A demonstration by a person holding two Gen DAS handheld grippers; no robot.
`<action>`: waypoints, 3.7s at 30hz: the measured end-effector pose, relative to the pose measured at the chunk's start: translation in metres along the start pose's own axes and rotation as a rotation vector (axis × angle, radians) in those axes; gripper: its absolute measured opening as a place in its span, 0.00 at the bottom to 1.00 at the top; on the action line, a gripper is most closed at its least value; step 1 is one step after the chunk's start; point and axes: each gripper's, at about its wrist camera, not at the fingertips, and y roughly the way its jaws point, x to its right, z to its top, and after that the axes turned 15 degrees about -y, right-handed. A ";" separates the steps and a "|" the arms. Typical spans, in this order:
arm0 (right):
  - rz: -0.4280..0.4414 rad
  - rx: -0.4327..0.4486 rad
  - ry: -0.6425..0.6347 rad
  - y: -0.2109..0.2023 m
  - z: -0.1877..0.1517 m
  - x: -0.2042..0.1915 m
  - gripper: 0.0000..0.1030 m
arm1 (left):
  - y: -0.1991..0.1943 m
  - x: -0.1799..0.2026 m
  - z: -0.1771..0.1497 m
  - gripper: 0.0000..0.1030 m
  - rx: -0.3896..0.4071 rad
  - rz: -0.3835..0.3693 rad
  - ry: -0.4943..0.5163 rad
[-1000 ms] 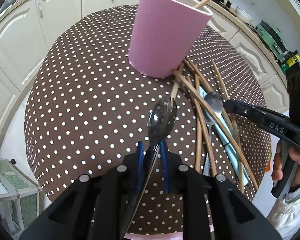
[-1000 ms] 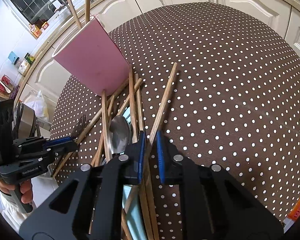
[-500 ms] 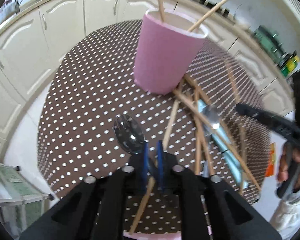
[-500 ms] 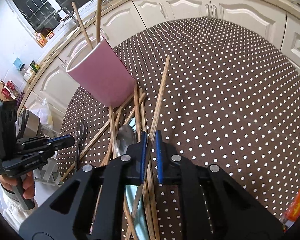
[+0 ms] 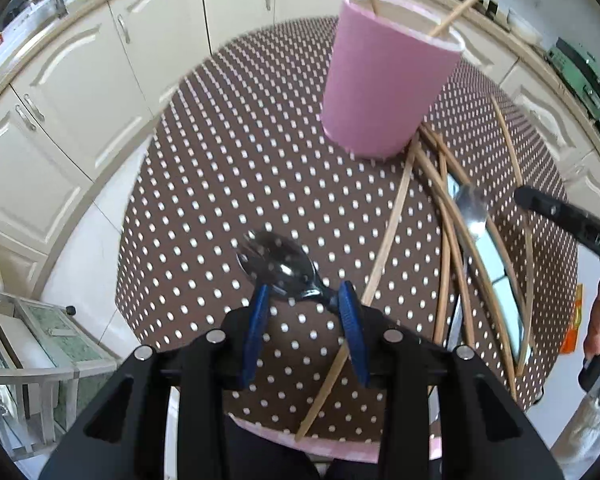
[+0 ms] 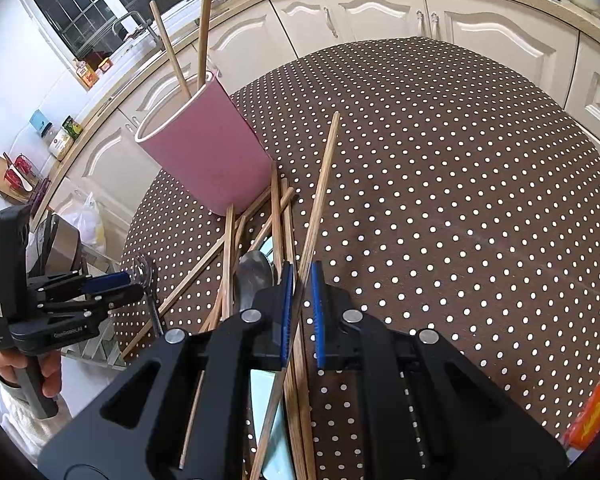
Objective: Organize utensils
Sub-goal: 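Grasp a wooden chopstick with the right tool while the left tool holds the fork, then lift the fork and chopstick and carry both above the pink cup, then open the left tool to drop the fork into the cup while the right tool releases its chopstick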
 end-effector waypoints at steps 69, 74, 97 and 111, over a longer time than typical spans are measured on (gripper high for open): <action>-0.158 0.604 -0.206 -0.069 0.132 -0.086 0.06 | -0.098 0.049 0.081 0.04 1.065 -0.533 -0.018; -0.142 0.562 -0.198 -0.051 0.129 -0.081 0.06 | -0.077 0.045 0.083 0.04 1.039 -0.511 -0.023; -0.155 0.507 -0.155 -0.039 0.102 -0.083 0.06 | -0.068 0.028 0.060 0.43 0.863 -0.501 -0.027; -0.176 0.467 -0.120 -0.036 0.091 -0.087 0.07 | -0.095 0.015 0.042 0.59 0.789 -0.461 -0.028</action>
